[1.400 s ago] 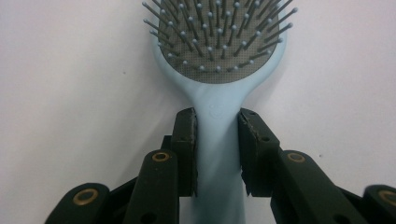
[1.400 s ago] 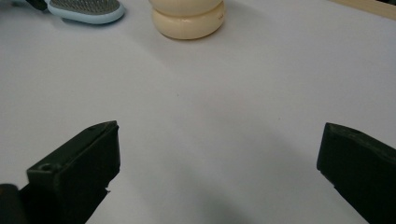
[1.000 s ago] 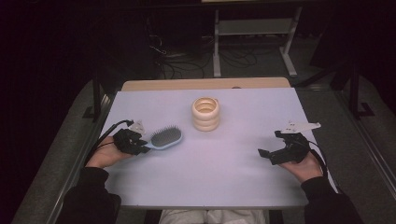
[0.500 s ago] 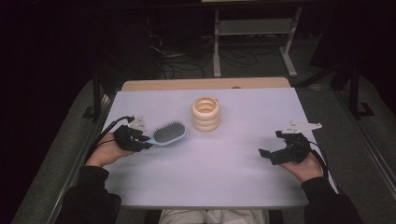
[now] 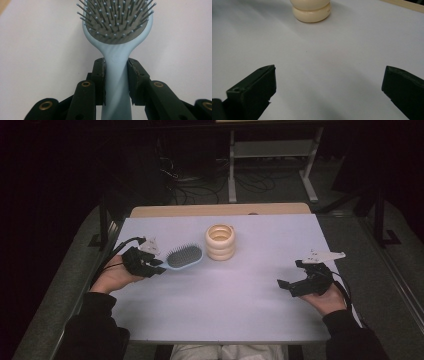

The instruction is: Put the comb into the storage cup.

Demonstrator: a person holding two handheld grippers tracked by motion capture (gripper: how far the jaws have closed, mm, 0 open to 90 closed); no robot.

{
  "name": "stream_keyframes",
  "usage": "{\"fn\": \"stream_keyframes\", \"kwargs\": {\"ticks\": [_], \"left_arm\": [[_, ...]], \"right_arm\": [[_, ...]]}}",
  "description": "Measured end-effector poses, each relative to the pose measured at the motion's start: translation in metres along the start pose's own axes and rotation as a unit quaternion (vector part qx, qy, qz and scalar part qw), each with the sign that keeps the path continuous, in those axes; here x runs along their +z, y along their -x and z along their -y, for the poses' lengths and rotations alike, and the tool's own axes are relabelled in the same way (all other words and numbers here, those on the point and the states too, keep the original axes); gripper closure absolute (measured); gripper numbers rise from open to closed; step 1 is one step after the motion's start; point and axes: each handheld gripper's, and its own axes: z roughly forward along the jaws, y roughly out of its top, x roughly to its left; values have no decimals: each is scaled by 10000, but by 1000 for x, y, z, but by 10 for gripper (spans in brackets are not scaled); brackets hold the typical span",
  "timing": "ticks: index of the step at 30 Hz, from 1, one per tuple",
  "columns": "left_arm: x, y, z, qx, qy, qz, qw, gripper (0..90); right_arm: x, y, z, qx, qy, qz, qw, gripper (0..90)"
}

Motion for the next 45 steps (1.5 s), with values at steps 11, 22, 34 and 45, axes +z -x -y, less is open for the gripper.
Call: {"fn": "stream_keyframes", "kwargs": {"ticks": [11, 22, 34, 45], "left_arm": [[-11, 0, -16, 133, 229, -85, 9996, 699], [-13, 3, -42, 388, 385, -157, 9984, 699], [-13, 9, -70, 617, 747, -176, 9951, 700], [-8, 13, -75, 651, 814, -323, 9940, 700]], "right_arm": [[0, 0, -4, 16, 104, -3, 9999, 0], [-8, 4, -16, -34, 337, -69, 9994, 0], [-17, 7, -36, -102, 530, -233, 9983, 0], [-13, 10, -56, -83, 502, -399, 9979, 0]]}}
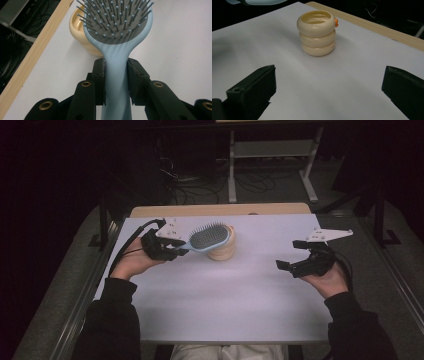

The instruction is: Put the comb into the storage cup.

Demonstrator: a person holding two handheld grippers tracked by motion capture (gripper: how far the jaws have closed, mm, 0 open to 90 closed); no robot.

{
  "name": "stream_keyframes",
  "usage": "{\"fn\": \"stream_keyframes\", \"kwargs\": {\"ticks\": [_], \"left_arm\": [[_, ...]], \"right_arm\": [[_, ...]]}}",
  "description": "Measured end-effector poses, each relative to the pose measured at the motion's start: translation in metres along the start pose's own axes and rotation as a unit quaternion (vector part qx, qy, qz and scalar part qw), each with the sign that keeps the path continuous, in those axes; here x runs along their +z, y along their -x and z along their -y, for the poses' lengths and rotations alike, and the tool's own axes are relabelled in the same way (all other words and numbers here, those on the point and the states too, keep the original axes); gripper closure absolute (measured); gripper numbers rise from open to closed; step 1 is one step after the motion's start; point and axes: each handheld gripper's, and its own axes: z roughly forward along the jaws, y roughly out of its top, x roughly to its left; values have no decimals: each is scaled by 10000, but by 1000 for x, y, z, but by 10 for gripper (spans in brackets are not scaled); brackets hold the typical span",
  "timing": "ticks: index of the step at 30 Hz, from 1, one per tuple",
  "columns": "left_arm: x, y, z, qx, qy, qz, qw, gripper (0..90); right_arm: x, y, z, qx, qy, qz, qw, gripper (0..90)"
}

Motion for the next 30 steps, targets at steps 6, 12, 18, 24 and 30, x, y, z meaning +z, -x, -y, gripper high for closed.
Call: {"fn": "stream_keyframes", "kwargs": {"ticks": [6, 12, 18, 24, 30], "left_arm": [[7, 2, -4, 15, 87, -6, 10000, 700], [11, 5, -8, 49, 312, -109, 9994, 700], [12, 6, -12, 62, 534, -176, 9984, 701], [14, 7, -15, 91, 559, -240, 9981, 702], [18, 9, -17, 111, 639, -293, 9975, 708]], "right_arm": [[7, -3, -17, -144, -66, -63, 9999, 0], [14, -9, -36, -312, -112, -208, 9992, 0], [26, -11, -49, -370, -200, -296, 9987, 0], [38, -11, -62, -273, -103, -422, 9987, 0], [55, -12, -78, -11, -90, -704, 9975, 0]]}}
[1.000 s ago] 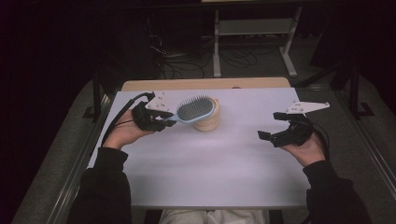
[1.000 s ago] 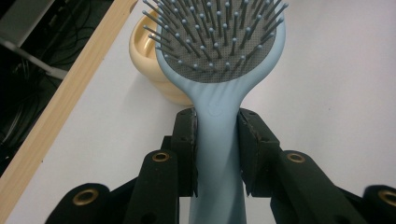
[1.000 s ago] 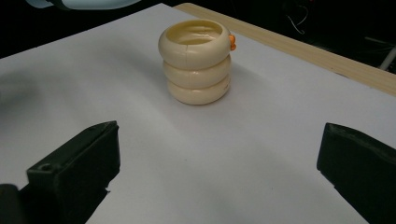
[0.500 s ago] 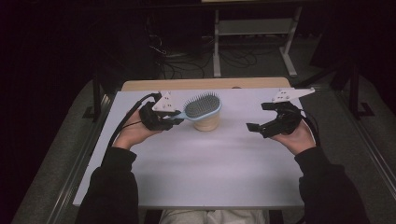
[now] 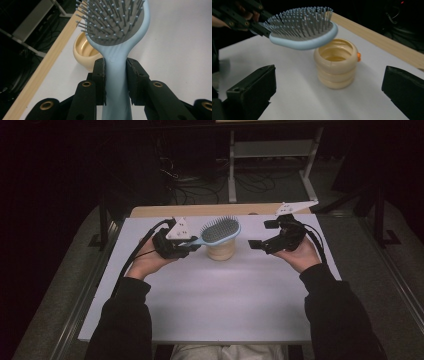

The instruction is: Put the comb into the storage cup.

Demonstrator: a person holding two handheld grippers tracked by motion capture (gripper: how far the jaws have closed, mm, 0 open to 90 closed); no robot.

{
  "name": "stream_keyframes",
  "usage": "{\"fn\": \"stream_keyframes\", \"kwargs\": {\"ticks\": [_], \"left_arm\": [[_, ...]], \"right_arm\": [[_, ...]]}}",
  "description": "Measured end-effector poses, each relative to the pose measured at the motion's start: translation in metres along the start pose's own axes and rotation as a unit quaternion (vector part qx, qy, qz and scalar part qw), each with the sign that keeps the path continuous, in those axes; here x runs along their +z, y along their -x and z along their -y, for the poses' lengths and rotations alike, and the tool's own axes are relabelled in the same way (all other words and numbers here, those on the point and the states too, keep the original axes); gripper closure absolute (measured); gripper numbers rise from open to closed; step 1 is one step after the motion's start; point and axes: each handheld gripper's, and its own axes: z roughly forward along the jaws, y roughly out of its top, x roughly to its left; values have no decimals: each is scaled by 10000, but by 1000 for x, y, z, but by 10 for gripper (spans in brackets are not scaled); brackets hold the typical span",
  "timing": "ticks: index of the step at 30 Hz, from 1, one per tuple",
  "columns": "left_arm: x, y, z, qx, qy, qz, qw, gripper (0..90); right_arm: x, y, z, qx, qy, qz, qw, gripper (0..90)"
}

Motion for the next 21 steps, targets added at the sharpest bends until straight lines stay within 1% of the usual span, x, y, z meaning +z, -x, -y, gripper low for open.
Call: {"fn": "stream_keyframes", "kwargs": {"ticks": [1, 2, 4, 5, 6, 7, 8, 9, 11, 12, 14, 16, 17, 18, 20, 21], "left_arm": [[1, 1, 0, 1, 17, -15, 10000, 708], [2, 2, -1, 10, 15, -13, 10000, 709], [5, 4, -3, 64, 19, -17, 10000, 709], [6, 6, -4, 106, 17, -38, 9999, 710], [7, 7, -5, 138, 11, -43, 9999, 710], [8, 8, -6, 194, -8, -45, 9998, 710], [8, 10, -7, 224, -14, -66, 9997, 710], [8, 10, -7, 234, -23, -57, 9997, 710], [7, 12, -7, 288, -59, -119, 9995, 710], [7, 12, -7, 295, -77, -131, 9994, 711], [6, 12, -6, 355, -139, -200, 9991, 711], [6, 12, -6, 367, -165, -266, 9988, 711], [6, 12, -6, 376, -146, -310, 9987, 711], [5, 12, -7, 361, -102, -326, 9988, 711], [6, 13, -9, 377, 2, -354, 9987, 711], [7, 14, -9, 397, 0, -366, 9985, 711]], "right_arm": [[4, 2, -1, 167, -7, -131, 9998, 0], [9, 5, -2, 475, -45, -333, 9983, 0], [22, 10, -3, 967, 45, -689, 9929, 0], [29, 12, -3, 1243, 156, -911, 9879, 0], [42, 15, -3, 1784, 431, -1245, 9751, 0], [42, 15, -3, 1784, 431, -1245, 9751, 0], [50, 16, -3, 2078, 495, -1362, 9674, 0], [56, 17, -3, 2227, 484, -1441, 9630, 13], [64, 17, -3, 2397, 458, -1476, 9585, 57], [66, 17, -2, 2498, 457, -1551, 9547, 87], [67, 17, -1, 2580, 462, -1565, 9523, 134], [64, 18, -1, 2641, 452, -1556, 9508, 145], [63, 19, -1, 2660, 461, -1548, 9503, 160], [61, 19, -1, 2712, 459, -1562, 9486, 182], [60, 21, -1, 2841, 465, -1680, 9428, 221], [60, 21, -1, 2925, 494, -1793, 9380, 253]]}}
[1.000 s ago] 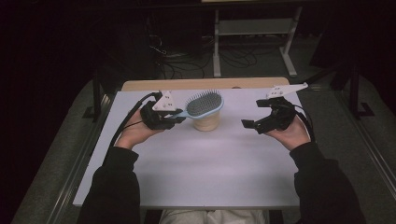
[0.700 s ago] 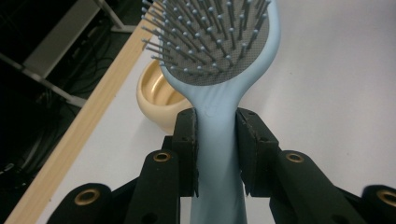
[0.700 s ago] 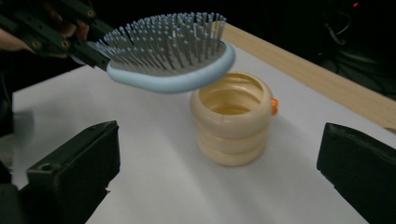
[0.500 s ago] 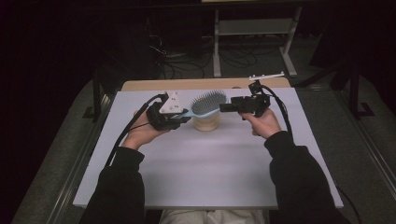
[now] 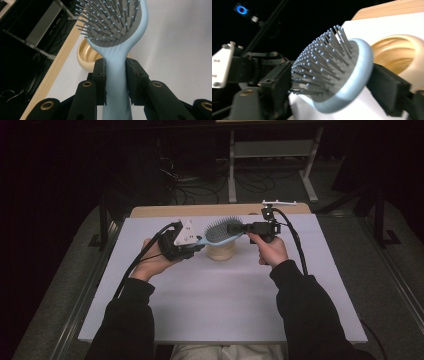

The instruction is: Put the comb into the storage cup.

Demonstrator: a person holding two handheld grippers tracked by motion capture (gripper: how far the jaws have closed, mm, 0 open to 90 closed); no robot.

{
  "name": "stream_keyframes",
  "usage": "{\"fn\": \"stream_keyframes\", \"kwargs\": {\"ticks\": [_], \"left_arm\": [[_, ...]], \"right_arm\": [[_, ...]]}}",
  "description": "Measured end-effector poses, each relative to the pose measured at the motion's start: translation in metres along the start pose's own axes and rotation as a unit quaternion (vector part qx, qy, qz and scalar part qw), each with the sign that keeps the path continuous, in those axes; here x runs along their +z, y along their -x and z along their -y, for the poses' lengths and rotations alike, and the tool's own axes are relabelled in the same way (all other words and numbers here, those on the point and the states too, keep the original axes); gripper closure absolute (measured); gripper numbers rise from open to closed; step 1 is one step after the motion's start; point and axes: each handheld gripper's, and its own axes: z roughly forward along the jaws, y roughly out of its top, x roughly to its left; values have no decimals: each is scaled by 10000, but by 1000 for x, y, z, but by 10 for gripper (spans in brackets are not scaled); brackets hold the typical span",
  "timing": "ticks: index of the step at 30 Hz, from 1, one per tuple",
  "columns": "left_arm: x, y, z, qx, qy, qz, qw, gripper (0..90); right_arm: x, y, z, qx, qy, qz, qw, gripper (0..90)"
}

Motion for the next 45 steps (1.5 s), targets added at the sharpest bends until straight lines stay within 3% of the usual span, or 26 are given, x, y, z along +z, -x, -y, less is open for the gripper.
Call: {"fn": "stream_keyframes", "kwargs": {"ticks": [7, 18, 27, 35, 39, 41, 45], "left_arm": [[5, 3, 0, 77, 1, -81, 9999, 709], [2, 5, -2, 104, 134, -81, 9998, 706], [-2, 3, -1, -77, 271, -67, 9996, 687], [-13, -5, -1, -314, 552, 31, 9980, 581], [-22, -12, 1, -533, 805, 58, 9953, 521], [-26, -15, 2, -652, 879, -10, 9940, 482], [-31, -20, 5, -848, 1000, 110, 9913, 424]], "right_arm": [[-4, 4, -2, 499, 76, -16, 9987, 441], [-14, -4, -5, 437, 70, 13, 9990, 550], [-17, -13, -8, 227, 33, 65, 9997, 560], [-22, -26, -14, -60, -4, 113, 9999, 561], [-24, -36, -20, -357, -103, 340, 9987, 560], [-26, -41, -23, -476, -121, 384, 9981, 559], [-29, -47, -27, -614, -69, 393, 9973, 560]]}}
